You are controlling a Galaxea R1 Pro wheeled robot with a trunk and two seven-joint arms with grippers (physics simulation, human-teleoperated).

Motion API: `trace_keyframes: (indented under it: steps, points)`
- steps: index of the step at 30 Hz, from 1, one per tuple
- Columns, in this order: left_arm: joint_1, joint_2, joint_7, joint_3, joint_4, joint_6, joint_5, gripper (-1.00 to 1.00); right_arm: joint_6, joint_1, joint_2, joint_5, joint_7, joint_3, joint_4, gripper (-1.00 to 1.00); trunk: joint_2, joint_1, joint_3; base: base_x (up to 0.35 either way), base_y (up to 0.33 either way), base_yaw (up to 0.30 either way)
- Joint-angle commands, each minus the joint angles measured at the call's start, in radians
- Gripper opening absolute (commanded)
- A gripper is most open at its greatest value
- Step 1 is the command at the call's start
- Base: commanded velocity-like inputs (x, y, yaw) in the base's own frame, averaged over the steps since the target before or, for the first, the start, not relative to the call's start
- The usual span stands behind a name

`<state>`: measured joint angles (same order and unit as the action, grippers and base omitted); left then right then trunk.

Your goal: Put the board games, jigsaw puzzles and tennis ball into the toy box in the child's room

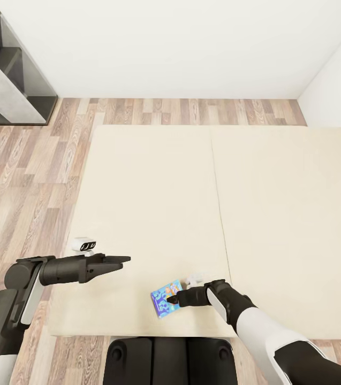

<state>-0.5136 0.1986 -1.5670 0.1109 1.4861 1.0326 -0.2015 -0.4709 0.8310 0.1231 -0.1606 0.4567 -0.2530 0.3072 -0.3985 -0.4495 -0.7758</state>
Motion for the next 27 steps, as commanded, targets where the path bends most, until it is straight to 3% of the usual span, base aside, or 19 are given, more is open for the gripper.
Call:
trace_keyframes:
  steps: [1,27]
  points:
    - [0.0,0.0,-0.004,0.0,0.0,0.011,0.0,1.0,-0.005,0.0,-0.001,-0.01,-0.002,-0.006,0.001,1.0,-0.002,-0.001,-0.001,0.0,0.0,0.0]
    - [0.0,-0.001,-0.004,0.0,0.0,0.011,0.0,1.0,-0.002,0.0,0.0,-0.006,-0.015,-0.008,0.003,1.0,-0.002,-0.001,-0.001,0.0,0.0,0.0]
